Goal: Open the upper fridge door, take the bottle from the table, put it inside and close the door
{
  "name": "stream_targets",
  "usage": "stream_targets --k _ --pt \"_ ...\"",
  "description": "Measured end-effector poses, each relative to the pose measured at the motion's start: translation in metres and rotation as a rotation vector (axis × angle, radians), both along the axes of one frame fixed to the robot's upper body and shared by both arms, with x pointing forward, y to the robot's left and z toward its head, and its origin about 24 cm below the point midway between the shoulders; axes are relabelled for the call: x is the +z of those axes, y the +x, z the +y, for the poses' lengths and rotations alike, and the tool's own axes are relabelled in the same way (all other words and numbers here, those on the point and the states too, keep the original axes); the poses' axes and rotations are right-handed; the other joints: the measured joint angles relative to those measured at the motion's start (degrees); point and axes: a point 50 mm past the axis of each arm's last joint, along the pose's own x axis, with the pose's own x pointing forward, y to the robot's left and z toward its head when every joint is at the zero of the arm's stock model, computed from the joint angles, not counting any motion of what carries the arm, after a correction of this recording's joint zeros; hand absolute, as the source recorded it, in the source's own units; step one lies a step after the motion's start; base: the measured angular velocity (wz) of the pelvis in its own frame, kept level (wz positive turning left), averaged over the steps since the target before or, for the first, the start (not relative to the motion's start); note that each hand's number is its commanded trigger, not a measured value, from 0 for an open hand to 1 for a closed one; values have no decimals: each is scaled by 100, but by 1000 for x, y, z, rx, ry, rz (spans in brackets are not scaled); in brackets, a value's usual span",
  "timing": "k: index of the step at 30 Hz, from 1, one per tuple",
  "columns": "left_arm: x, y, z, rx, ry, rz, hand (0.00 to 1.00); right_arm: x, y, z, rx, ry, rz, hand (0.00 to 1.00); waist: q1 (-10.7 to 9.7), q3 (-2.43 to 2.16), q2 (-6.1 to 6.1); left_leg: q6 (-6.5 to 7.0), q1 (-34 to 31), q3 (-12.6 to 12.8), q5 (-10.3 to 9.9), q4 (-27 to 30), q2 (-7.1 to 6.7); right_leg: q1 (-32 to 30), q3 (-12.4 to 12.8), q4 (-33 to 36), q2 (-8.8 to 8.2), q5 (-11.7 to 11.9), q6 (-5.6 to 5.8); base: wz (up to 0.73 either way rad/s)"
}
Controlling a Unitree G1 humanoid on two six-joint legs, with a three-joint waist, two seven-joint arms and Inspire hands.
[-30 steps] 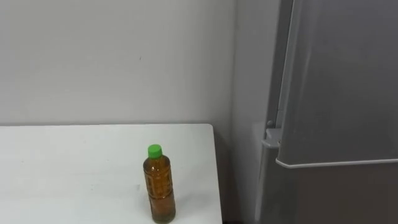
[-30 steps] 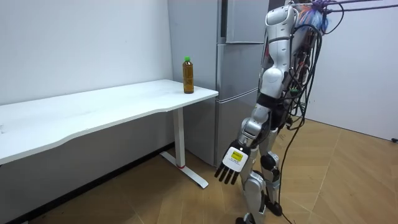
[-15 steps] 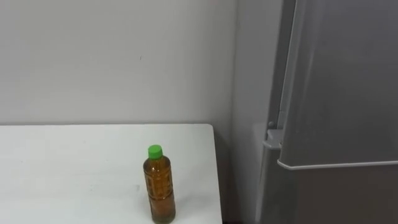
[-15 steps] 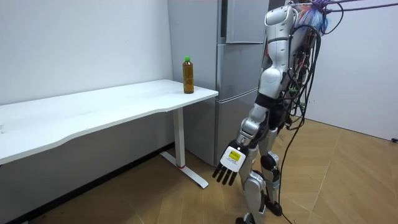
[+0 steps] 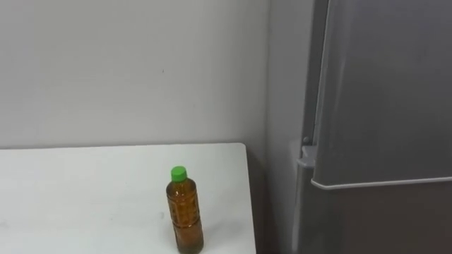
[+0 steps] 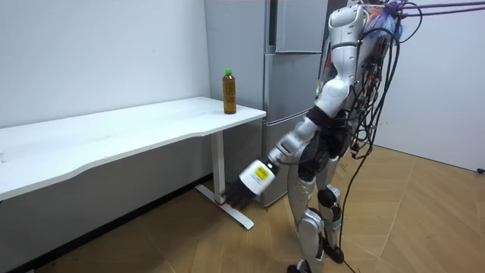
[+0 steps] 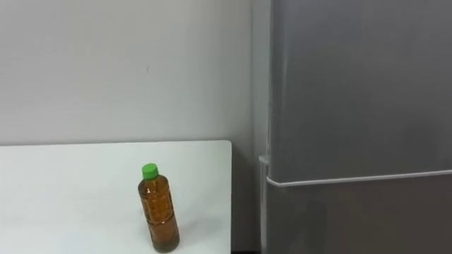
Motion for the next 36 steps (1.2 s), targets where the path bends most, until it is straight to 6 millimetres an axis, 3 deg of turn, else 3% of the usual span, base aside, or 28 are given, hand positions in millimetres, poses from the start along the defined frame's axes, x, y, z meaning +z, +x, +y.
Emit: stream_targets --k 3,6,10,14,26,30,36 --pt "19 26 6 -13 68 -124 0 1 -3 -3 3 -11 3 0 29 -1 27 0 -15 0 0 8 -1 -2 11 -2 6 0 1 0" --pt "39 51 12 -4 128 -243 0 1 -1 -3 11 -16 -1 0 48 -32 59 -1 -19 -7 1 6 -1 -2 14 -16 11 -1 1 0" --pt "76 81 17 19 220 -423 0 1 -1 -2 5 -21 0 0 16 -54 70 -2 10 -22 2 -27 0 4 13 -9 13 0 2 0" --pt "123 112 17 15 299 -641 0 0 1 1 -1 -31 2 0 42 12 -13 -5 24 -11 3 -29 4 12 35 3 17 0 2 0" --pt "239 143 2 -40 429 -1138 0 -3 3 10 -25 -8 2 0 -136 15 -65 -5 30 74 3 -27 9 1 161 -19 35 1 2 -2" --pt "257 149 -9 -104 418 -1222 0 -3 7 12 -11 -6 -3 0 -274 40 -59 -5 6 78 3 -25 9 -7 133 -30 31 1 3 1" --pt "281 171 -43 -281 417 -1324 0 -4 15 14 17 -4 -13 0 -442 42 -45 -5 15 104 3 -23 10 -9 167 -36 35 4 5 -2"
